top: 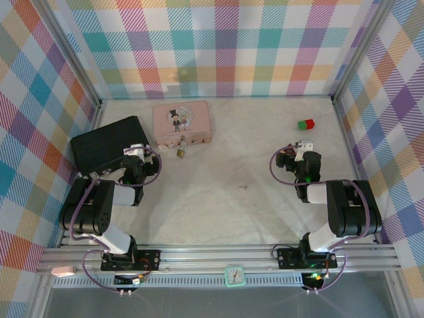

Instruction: Unlock the padlock with the key

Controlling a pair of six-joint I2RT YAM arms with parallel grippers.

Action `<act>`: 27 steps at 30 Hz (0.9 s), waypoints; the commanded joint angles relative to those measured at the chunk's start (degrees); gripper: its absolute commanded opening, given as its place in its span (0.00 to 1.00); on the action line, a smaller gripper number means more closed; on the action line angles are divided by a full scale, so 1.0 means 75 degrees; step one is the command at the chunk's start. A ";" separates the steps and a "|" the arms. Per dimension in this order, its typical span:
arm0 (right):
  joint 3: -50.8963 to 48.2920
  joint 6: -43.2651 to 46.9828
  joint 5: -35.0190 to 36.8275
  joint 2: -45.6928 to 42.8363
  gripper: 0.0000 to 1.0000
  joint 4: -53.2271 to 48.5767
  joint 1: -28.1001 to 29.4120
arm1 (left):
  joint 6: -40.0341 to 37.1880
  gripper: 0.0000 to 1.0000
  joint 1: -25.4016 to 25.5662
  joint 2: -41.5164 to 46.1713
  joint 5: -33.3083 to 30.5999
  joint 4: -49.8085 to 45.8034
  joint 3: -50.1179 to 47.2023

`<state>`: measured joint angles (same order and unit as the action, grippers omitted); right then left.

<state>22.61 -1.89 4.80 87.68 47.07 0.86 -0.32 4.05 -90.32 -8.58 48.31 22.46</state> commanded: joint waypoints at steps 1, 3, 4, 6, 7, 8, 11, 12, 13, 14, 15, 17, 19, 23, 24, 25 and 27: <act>0.0093 0.0078 -0.0170 0.0004 0.99 0.0102 0.0037 | -0.0102 1.00 0.0046 -0.0016 -0.0016 0.0106 0.0159; 0.0213 0.0022 -0.0021 -0.0156 0.99 -0.0249 0.0043 | -0.0113 1.00 0.0067 -0.0021 -0.0076 0.0158 0.0136; 0.0360 0.0027 0.0013 -0.0352 0.99 -0.0654 0.0055 | -0.0119 1.00 0.0100 0.0010 -0.0239 0.0209 0.0103; 0.0666 0.0024 0.0115 -0.0741 0.99 -0.1526 0.0071 | -0.0039 1.00 0.0191 0.0231 -0.0691 -0.0087 0.0162; 0.0780 0.0012 0.0184 -0.0954 0.99 -0.1962 0.0083 | -0.0050 1.00 0.0221 0.0504 -0.0779 -0.0482 0.0256; 0.0857 0.0014 0.0257 -0.1160 0.99 -0.2233 0.0104 | -0.0060 1.00 0.0273 0.0755 -0.0898 -0.0901 0.0377; 0.1080 -0.0221 0.0455 -0.1738 0.99 -0.2938 0.0217 | -0.0162 1.00 0.0366 0.1355 -0.0948 -0.1721 0.0607; 0.1190 -0.0315 0.0438 -0.1874 0.99 -0.3215 0.0252 | -0.0194 1.00 0.0426 0.1539 -0.1073 -0.1904 0.0658; 0.1356 -0.0420 0.0428 -0.2010 0.99 -0.3659 0.0324 | -0.0134 1.00 0.0496 0.1761 -0.1280 -0.2089 0.0715; 0.1571 -0.0527 0.0440 -0.2130 1.00 -0.4163 0.0438 | 0.0090 1.00 0.0520 0.1990 -0.1405 -0.2328 0.0795; 0.1790 -0.0653 0.0444 -0.2219 0.99 -0.4668 0.0554 | 0.0386 1.00 0.0516 0.2191 -0.1414 -0.2618 0.0888; 0.2230 -0.0958 0.0228 -0.2353 0.95 -0.5961 0.0846 | 0.1054 1.00 0.0536 0.2579 -0.1192 -0.3401 0.1197; 0.2587 -0.1237 0.0065 -0.2418 0.93 -0.7056 0.1279 | 0.1740 1.00 0.0555 0.2820 -0.0726 -0.4230 0.1581; 0.3039 -0.1771 -0.0671 -0.2427 0.88 -0.8755 0.2115 | 0.3231 1.00 0.0635 0.2961 0.1273 -0.5161 0.1986; 0.3120 -0.1885 -0.0807 -0.2400 0.87 -0.9041 0.2300 | 0.3584 1.00 0.0687 0.2935 0.1691 -0.5165 0.1957; 0.3191 -0.2018 -0.0983 -0.2352 0.84 -0.9390 0.2523 | 0.3994 1.00 0.0783 0.2907 0.2055 -0.5131 0.1908; 0.3362 -0.2294 -0.1385 -0.2139 0.74 -0.9960 0.2892 | 0.4493 0.98 0.1030 0.2851 0.2440 -0.5117 0.1800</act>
<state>45.47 -14.13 0.12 70.43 -14.74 19.79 23.29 9.69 -68.82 -0.32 14.68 36.53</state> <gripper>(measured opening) 0.762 0.985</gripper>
